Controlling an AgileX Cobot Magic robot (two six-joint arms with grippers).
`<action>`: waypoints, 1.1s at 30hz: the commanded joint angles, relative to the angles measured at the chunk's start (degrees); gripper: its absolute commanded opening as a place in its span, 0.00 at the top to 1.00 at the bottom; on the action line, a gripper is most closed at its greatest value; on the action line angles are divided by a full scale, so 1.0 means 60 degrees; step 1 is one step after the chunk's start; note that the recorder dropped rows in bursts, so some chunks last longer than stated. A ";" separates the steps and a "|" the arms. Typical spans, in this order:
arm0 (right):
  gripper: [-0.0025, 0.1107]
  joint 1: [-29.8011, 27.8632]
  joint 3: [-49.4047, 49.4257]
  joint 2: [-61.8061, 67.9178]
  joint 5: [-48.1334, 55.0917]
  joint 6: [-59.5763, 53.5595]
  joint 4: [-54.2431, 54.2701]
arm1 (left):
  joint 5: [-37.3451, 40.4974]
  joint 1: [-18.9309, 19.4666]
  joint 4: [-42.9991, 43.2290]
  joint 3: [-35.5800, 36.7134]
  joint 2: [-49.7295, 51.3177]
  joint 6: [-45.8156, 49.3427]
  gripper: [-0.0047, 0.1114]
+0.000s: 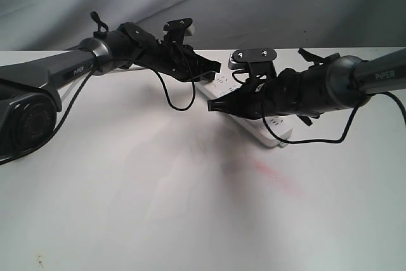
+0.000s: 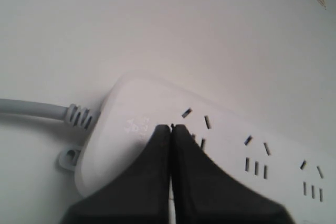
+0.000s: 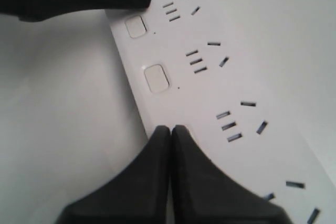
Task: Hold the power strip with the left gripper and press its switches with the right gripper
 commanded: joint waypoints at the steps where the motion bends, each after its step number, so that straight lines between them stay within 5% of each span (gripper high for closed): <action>1: 0.98 -0.0167 0.0359 0.0577 0.1700 0.0307 -0.0137 | 0.0079 -0.0007 0.0262 0.0057 0.0154 -0.0023 0.95; 23: 0.98 -0.0417 -0.0588 0.1317 0.3579 0.0906 -0.1316 | 0.0121 -0.0007 0.0262 0.0057 0.0154 -0.0022 0.95; 33: 0.98 -0.0417 -0.0588 -0.1376 0.2836 0.1115 -0.1726 | 0.0092 -0.0007 0.0146 0.0057 0.0154 -0.0022 0.95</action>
